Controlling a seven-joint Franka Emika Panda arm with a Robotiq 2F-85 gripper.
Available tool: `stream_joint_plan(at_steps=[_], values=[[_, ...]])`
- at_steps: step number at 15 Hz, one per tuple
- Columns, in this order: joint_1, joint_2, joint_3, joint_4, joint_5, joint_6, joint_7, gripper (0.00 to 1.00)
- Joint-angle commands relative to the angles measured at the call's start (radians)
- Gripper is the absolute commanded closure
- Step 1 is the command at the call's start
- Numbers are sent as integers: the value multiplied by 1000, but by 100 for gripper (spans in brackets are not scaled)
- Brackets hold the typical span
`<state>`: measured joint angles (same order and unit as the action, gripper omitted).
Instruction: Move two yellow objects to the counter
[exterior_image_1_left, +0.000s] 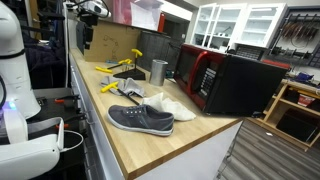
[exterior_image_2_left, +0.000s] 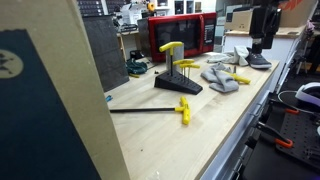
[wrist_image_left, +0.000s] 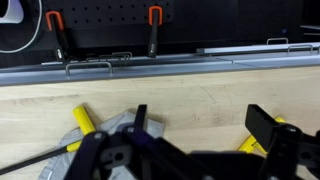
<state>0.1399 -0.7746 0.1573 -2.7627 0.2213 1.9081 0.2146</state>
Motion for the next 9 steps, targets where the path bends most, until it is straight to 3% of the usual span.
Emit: stream_joint_plan(at_steps=[1, 9], values=[[-3, 102, 28, 72, -25, 30, -18, 0], [-8, 297, 40, 236, -145, 49, -53, 0]])
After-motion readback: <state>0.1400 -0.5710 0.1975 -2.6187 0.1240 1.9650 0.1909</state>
